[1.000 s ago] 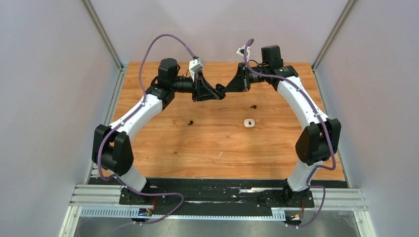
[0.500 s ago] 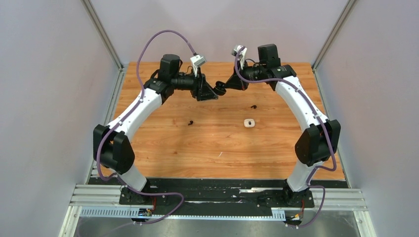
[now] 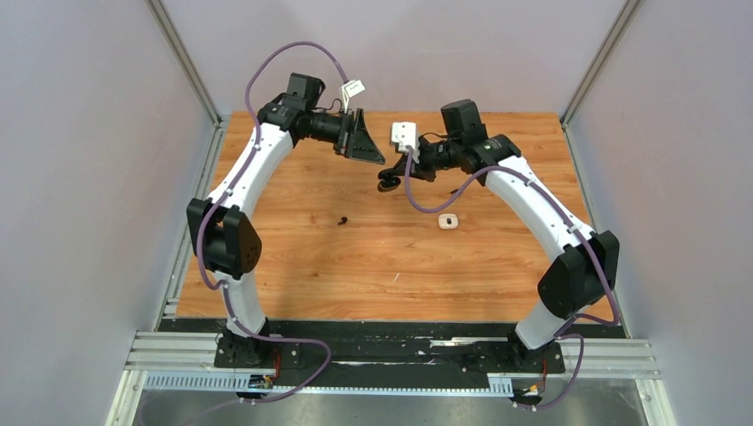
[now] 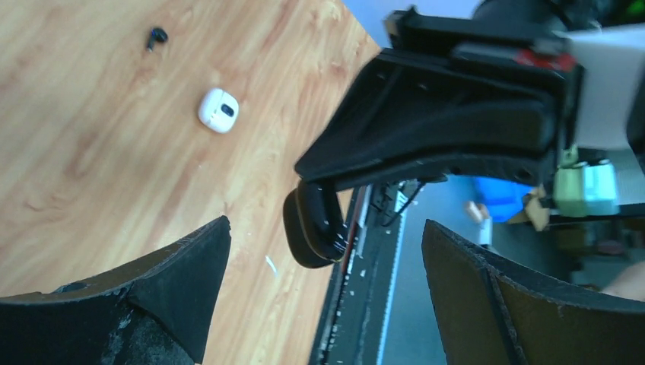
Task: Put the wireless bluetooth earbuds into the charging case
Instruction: Pass from the left arm to the right, then pass from the right arm to the left
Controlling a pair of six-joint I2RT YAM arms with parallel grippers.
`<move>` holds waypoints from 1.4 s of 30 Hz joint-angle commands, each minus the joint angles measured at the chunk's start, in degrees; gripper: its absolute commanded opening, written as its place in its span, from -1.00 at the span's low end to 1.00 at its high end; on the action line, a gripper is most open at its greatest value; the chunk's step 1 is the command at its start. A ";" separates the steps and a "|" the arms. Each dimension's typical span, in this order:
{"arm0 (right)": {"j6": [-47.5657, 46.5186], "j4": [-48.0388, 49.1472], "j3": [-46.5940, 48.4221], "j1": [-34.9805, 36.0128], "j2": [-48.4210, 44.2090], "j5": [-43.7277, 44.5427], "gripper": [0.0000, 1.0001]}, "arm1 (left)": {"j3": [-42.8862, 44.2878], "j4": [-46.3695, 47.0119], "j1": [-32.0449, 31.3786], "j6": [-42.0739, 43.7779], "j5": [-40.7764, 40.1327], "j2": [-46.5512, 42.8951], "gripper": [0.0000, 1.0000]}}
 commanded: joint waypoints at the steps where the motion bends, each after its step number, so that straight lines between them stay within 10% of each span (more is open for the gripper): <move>1: -8.40 0.70 -1.27 1.62 -3.97 0.55 -1.00 | -0.76 -0.51 0.30 -6.54 5.27 0.56 1.00; 21: -11.00 1.17 -1.36 5.51 -3.36 5.15 -1.00 | -8.99 7.71 0.51 -17.62 13.08 1.83 0.16; 42: -8.85 2.41 1.30 6.19 -1.25 6.53 -1.00 | -9.68 7.55 0.48 -17.98 12.16 3.14 0.06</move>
